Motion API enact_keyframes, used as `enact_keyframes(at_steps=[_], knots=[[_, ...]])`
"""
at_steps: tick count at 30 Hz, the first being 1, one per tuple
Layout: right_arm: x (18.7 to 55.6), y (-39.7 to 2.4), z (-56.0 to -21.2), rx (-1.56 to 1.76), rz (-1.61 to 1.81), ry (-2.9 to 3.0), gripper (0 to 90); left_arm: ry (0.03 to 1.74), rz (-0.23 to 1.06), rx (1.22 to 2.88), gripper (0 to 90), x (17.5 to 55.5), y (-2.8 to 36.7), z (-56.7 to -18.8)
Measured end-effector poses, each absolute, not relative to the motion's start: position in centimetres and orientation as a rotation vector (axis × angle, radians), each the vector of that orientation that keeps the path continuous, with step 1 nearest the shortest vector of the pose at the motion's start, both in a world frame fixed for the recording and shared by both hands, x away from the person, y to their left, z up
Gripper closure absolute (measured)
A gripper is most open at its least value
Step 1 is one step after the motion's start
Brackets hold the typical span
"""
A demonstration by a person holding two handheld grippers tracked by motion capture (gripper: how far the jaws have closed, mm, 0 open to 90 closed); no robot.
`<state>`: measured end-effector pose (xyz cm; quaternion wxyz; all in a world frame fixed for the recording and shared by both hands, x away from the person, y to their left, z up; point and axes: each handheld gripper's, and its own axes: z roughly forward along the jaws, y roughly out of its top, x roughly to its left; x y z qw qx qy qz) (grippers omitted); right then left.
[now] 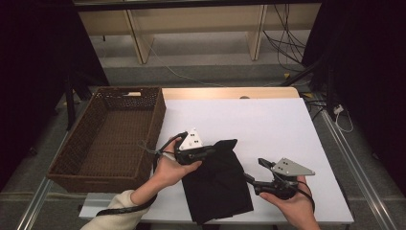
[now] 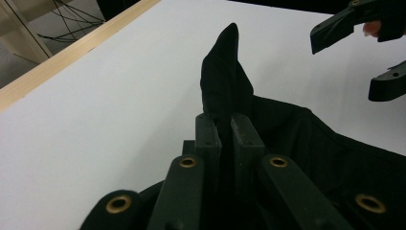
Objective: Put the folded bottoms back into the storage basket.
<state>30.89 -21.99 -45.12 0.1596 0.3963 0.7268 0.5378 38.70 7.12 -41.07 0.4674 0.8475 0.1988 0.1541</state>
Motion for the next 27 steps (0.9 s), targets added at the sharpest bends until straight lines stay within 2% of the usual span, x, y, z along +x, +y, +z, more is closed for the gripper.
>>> enact_keyframes(at_steps=[18,27], knots=[[30.8,-21.9,-45.2,1.129,1.516,2.074,25.8,0.453,0.427,2.003,82.9,38.2,8.2,-40.1],[30.8,-21.9,-45.1,1.136,1.515,2.074,25.8,0.443,0.407,1.942,82.9,37.9,8.6,-39.6]])
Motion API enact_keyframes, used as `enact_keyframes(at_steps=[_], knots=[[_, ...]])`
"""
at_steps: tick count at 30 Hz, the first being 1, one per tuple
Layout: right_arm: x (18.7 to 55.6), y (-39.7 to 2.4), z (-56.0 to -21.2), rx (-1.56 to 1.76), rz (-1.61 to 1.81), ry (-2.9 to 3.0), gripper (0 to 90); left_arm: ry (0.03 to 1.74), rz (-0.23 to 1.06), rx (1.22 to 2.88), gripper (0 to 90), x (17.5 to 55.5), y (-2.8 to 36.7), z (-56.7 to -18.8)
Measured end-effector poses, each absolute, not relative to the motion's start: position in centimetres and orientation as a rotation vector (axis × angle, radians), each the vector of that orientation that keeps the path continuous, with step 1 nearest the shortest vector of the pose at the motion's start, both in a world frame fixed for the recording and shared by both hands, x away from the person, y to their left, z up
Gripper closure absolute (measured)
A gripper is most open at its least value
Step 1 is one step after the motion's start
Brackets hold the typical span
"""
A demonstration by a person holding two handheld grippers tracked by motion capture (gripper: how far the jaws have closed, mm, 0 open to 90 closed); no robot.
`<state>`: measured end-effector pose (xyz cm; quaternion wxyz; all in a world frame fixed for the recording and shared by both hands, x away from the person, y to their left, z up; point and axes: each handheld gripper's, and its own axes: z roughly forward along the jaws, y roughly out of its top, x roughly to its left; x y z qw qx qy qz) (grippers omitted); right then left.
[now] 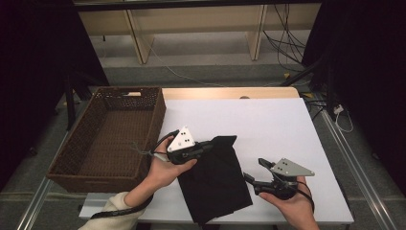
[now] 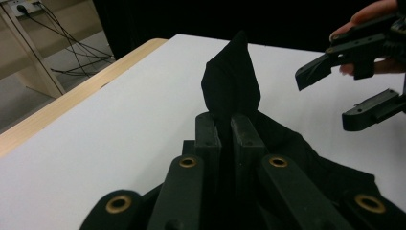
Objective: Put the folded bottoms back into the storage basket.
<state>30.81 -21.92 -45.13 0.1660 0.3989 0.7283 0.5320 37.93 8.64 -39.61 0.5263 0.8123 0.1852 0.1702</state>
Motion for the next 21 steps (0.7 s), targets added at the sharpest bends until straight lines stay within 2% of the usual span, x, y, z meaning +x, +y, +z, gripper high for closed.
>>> enact_keyframes(at_steps=[21], knots=[[30.9,-22.0,-45.2,1.126,1.521,2.06,25.9,0.457,0.418,1.897,82.8,37.6,9.7,-37.8]])
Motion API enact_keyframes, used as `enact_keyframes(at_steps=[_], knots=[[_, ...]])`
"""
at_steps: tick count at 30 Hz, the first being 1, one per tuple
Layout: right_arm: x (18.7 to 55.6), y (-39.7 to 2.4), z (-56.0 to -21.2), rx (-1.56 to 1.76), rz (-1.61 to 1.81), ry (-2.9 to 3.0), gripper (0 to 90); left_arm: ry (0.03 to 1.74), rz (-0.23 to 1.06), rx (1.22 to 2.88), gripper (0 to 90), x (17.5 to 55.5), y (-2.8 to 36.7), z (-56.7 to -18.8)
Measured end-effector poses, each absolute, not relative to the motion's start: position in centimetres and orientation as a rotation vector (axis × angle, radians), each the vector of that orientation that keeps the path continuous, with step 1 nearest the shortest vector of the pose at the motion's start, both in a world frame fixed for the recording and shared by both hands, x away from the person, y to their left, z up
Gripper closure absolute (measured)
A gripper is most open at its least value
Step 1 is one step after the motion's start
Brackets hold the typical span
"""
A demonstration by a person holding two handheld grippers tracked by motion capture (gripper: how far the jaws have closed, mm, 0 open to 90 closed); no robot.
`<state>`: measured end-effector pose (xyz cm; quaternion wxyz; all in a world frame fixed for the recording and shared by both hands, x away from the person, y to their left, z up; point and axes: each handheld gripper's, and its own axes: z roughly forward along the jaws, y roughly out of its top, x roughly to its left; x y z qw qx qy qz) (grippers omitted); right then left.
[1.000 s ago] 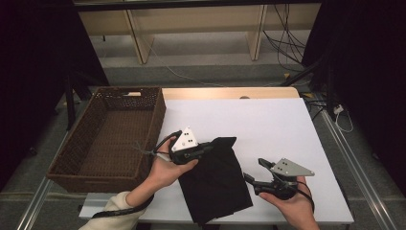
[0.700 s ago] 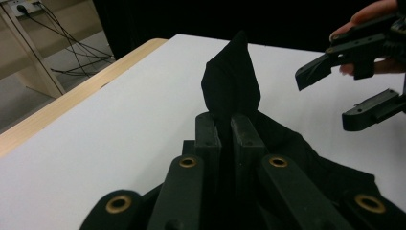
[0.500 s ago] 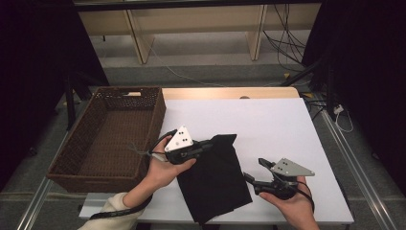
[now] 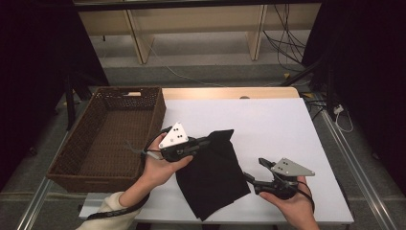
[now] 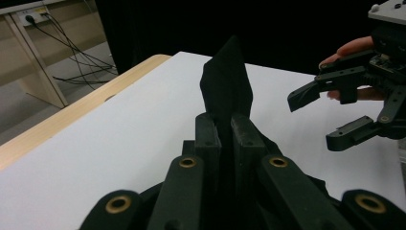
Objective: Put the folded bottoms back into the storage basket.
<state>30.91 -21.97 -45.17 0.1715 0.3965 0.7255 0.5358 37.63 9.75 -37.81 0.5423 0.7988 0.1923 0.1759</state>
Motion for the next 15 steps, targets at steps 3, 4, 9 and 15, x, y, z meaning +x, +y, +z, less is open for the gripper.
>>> enact_keyframes(at_steps=[3,4,9,15], knots=[[30.9,-21.97,-45.16,1.127,1.517,2.062,25.9,0.461,0.426,1.889,82.8,37.61,9.91,-37.58],[30.91,-21.97,-45.17,1.127,1.516,2.062,25.9,0.461,0.431,1.887,82.9,37.63,9.96,-37.51],[30.92,-21.96,-45.17,1.128,1.519,2.062,25.9,0.468,0.441,1.886,82.8,37.7,10.26,-37.19],[30.94,-21.98,-45.19,1.127,1.519,2.062,25.9,0.478,0.459,1.884,82.8,37.73,10.57,-36.81]])
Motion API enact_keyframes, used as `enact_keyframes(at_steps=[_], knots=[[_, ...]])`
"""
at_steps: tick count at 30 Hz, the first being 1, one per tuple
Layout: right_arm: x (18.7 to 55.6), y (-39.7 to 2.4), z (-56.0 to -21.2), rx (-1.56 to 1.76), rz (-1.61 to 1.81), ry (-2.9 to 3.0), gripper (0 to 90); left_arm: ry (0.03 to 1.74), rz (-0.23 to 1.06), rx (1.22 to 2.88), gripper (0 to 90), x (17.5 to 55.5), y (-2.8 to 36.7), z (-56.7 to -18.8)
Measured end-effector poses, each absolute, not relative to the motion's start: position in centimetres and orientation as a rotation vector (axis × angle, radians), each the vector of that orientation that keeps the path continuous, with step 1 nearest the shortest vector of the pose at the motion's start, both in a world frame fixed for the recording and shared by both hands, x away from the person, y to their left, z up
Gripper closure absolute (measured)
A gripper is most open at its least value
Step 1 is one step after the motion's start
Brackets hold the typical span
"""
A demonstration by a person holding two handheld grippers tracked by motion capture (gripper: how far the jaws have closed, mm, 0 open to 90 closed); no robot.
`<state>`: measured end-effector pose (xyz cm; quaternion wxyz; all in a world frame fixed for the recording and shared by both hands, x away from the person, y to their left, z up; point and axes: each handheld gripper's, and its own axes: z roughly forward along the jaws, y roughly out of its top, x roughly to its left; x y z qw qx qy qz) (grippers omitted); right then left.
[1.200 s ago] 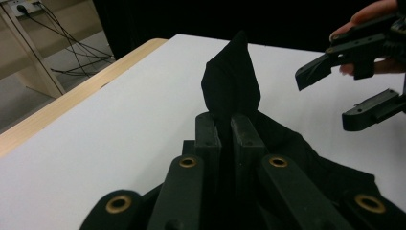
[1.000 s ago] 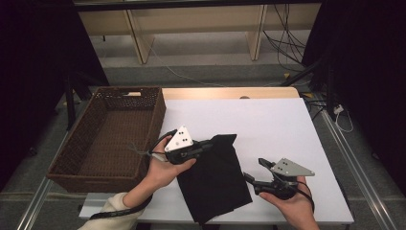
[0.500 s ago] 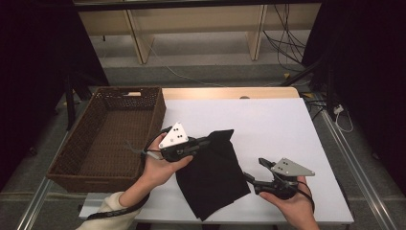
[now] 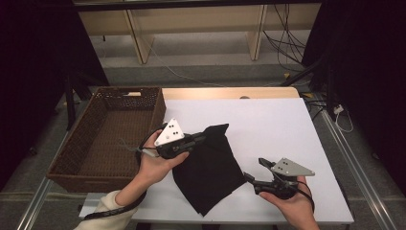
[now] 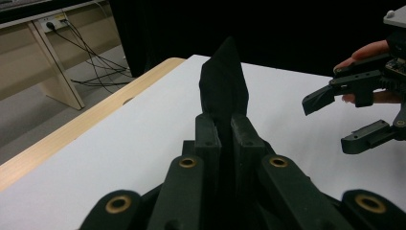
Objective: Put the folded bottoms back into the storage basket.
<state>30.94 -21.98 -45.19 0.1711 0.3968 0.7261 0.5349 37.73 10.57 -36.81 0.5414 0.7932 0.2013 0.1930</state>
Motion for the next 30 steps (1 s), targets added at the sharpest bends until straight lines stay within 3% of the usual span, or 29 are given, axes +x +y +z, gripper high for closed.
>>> enact_keyframes(at_steps=[30], knots=[[30.9,-22.0,-45.1,1.131,1.523,2.062,25.9,0.496,0.488,1.852,82.8,37.7,11.8,-35.3]])
